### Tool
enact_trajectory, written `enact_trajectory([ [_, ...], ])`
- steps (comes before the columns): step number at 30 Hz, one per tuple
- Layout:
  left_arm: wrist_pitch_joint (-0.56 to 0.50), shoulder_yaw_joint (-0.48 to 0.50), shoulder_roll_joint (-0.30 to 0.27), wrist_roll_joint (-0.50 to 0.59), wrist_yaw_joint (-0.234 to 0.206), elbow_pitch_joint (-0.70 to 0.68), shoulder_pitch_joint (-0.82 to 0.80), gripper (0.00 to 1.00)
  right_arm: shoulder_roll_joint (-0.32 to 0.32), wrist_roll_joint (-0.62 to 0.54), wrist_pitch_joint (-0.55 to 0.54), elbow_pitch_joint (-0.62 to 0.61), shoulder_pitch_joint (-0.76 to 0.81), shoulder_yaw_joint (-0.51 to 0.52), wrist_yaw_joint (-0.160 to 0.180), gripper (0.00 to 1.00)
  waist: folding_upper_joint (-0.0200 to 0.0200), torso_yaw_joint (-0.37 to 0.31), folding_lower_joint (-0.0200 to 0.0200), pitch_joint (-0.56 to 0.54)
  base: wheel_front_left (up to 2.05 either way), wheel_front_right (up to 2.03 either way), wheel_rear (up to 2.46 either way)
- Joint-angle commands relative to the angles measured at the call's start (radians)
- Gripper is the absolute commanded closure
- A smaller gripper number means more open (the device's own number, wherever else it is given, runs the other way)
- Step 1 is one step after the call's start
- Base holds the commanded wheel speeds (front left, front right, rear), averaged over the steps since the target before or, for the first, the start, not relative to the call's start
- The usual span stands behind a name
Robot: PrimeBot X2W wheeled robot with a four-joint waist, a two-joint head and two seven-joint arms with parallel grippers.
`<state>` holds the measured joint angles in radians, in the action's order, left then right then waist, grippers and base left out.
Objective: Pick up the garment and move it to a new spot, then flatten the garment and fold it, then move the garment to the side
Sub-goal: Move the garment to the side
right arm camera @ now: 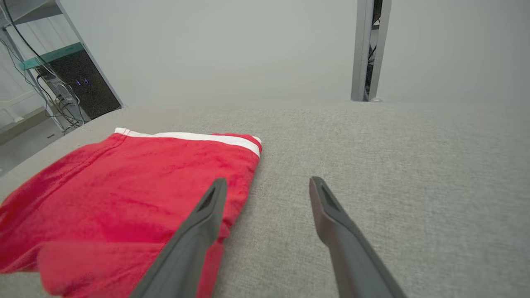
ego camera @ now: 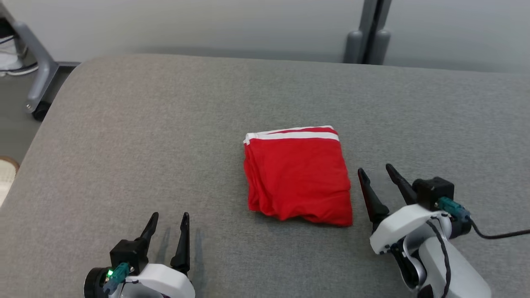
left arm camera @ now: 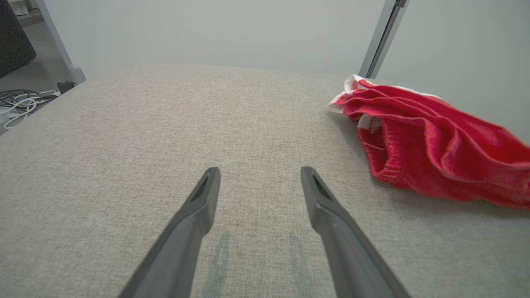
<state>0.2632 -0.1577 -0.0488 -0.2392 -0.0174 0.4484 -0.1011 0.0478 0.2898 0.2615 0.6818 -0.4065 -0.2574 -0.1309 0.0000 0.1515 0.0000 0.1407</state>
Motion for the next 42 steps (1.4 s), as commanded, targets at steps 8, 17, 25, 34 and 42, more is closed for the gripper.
enact_trajectory([
  [8, 0.001, -0.017, -0.004, -0.018, -0.006, -0.007, -0.044, 0.00, 0.008, 0.098, 0.005, 0.181, -0.137, -0.094, 0.000, 0.00, 0.0000, 0.099, 0.0000, 0.083, 0.00, 0.00, 0.00],
  [17, 0.001, -0.011, -0.004, -0.022, -0.013, -0.009, -0.053, 0.00, 0.008, 0.200, 0.002, 0.273, -0.201, -0.146, 0.000, 1.00, 0.0000, 0.079, 0.0000, 0.087, 0.00, 0.00, 0.00],
  [25, 0.001, 0.017, -0.004, 0.003, 0.007, -0.006, -0.018, 0.00, 0.008, 0.191, 0.002, 0.189, -0.125, -0.079, 0.000, 1.00, 0.0000, -0.087, 0.0000, 0.021, 0.00, 0.00, 0.00],
  [34, 0.001, 0.011, -0.004, 0.013, 0.022, 0.001, -0.027, 0.00, 0.007, 0.177, 0.002, 0.149, -0.043, -0.067, 0.000, 1.00, 0.0000, -0.351, 0.0000, -0.005, 0.00, 0.00, 0.00],
  [42, 0.001, 0.002, -0.004, 0.001, 0.035, 0.001, -0.025, 0.00, 0.006, 0.186, 0.002, 0.106, -0.007, -0.105, 0.000, 1.00, 0.0000, -0.541, 0.0000, 0.002, 0.00, 0.00, 0.00],
])
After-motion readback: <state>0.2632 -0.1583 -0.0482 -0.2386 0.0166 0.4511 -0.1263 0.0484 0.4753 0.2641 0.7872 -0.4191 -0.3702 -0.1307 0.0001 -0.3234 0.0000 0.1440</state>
